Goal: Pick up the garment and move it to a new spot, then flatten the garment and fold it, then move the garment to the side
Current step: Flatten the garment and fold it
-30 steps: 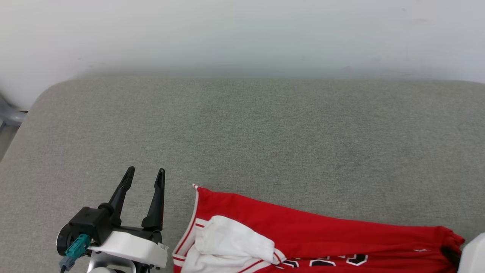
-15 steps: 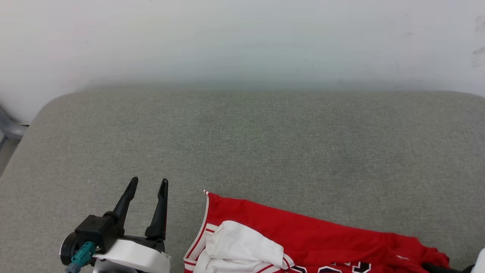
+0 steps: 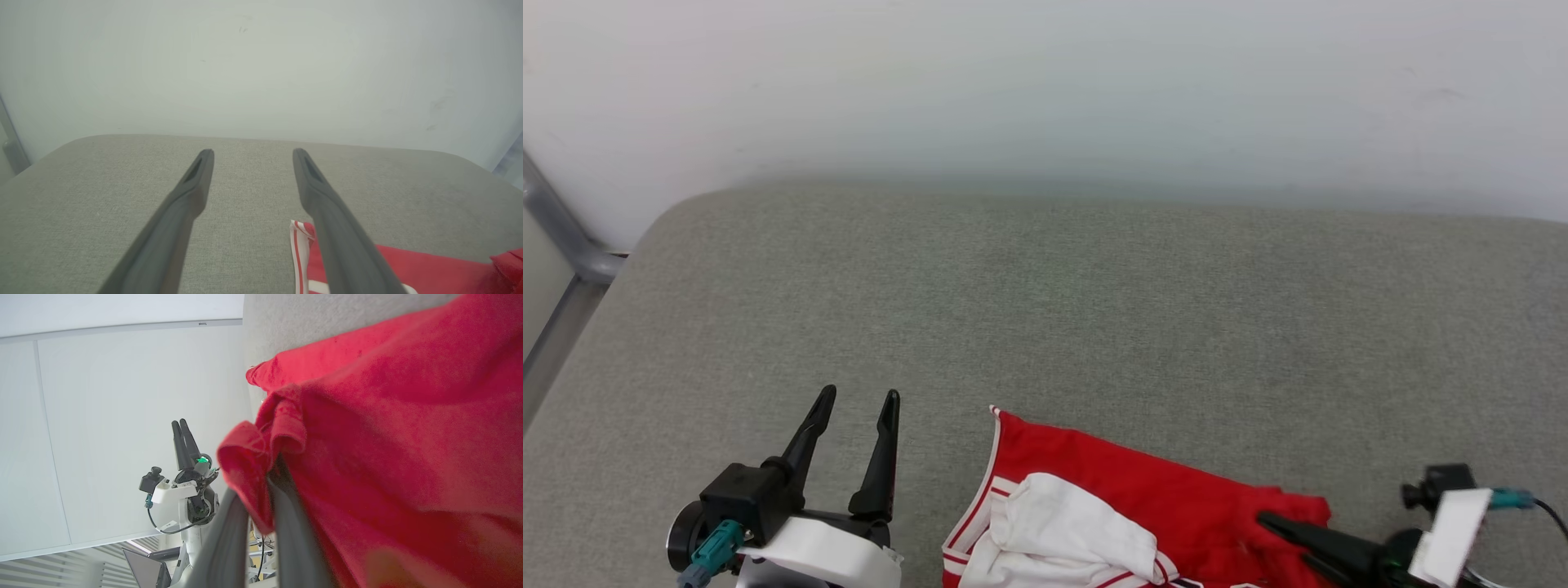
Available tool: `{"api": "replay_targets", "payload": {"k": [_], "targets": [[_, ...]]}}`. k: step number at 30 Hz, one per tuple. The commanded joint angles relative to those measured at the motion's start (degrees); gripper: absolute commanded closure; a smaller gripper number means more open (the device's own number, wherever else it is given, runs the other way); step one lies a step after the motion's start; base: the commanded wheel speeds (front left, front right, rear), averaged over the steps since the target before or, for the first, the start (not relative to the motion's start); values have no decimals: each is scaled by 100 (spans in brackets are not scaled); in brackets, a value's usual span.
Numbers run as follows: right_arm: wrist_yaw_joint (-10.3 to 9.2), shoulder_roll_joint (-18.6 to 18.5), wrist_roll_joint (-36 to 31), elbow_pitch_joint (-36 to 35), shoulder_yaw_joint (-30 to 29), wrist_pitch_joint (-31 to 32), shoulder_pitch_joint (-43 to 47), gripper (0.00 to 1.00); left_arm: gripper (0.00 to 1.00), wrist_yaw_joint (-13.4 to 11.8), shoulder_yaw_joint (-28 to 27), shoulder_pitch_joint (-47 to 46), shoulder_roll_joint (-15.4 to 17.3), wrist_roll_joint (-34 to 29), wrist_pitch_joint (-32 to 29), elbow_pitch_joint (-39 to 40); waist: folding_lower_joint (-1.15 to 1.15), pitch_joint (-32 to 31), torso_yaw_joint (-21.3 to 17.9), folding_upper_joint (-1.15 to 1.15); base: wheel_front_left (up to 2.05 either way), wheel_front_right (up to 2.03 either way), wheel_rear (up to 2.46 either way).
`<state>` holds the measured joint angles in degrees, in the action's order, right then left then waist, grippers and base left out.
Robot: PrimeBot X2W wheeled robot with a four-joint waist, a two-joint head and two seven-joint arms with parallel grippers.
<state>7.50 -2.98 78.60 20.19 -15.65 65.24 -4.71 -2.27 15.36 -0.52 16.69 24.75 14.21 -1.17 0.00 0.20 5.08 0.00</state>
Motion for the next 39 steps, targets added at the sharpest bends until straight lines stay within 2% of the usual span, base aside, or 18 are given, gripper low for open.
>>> {"api": "replay_targets", "payload": {"k": [1,2,3,7,14,19,27,28,29,30,31,35,39], "targets": [[-3,17,36,-21,34,-37,-69,100,0,-16,4,-48,-9,15,-8,-2,0,-1,35,0,0,0,0],[-2,16,411,-87,483,-399,-161,100,0,-24,7,-50,-5,18,-15,-2,0,7,83,0,0,0,0],[-2,16,411,-87,483,-399,-161,100,0,-24,7,-50,-5,18,-15,-2,0,7,83,0,0,0,0],[-2,17,855,-358,1459,-1183,-337,100,0,-7,34,-115,-23,44,-16,-4,0,67,215,0,0,0,0],[-2,13,1129,-612,2846,-2495,-952,100,0,71,114,-332,-89,53,9,-57,0,373,499,0,0,0,0],[-2,9,432,-242,3490,-3230,-1494,100,0,144,137,-534,-207,60,50,-149,0,731,698,0,0,0,0],[-2,9,-510,692,4351,-3797,-1840,100,0,324,68,-779,-380,25,94,-401,0,1137,850,0,0,0,0],[-2,6,-592,823,4423,-3904,-1865,92,0,333,56,-797,-390,12,97,-427,0,1154,851,0,0,0,0],[-2,7,-655,957,4502,-3989,-1884,63,0,353,35,-814,-401,6,100,-448,0,1164,850,0,0,0,0],[-2,5,-749,1087,4576,-4080,-1907,6,0,371,13,-825,-407,-4,102,-469,0,1166,844,0,0,0,0],[-2,2,-808,1171,4629,-4201,-1950,0,0,377,-12,-835,-416,-25,103,-479,0,1158,834,0,0,0,0],[-2,-3,-822,1183,4848,-4471,-2107,0,0,421,-97,-807,-455,-100,106,-496,0,1054,739,0,0,0,0],[-2,-68,-1258,987,5010,-4716,-2213,0,0,436,-170,-696,-476,-190,108,-501,0,876,598,0,0,0,0]]}}
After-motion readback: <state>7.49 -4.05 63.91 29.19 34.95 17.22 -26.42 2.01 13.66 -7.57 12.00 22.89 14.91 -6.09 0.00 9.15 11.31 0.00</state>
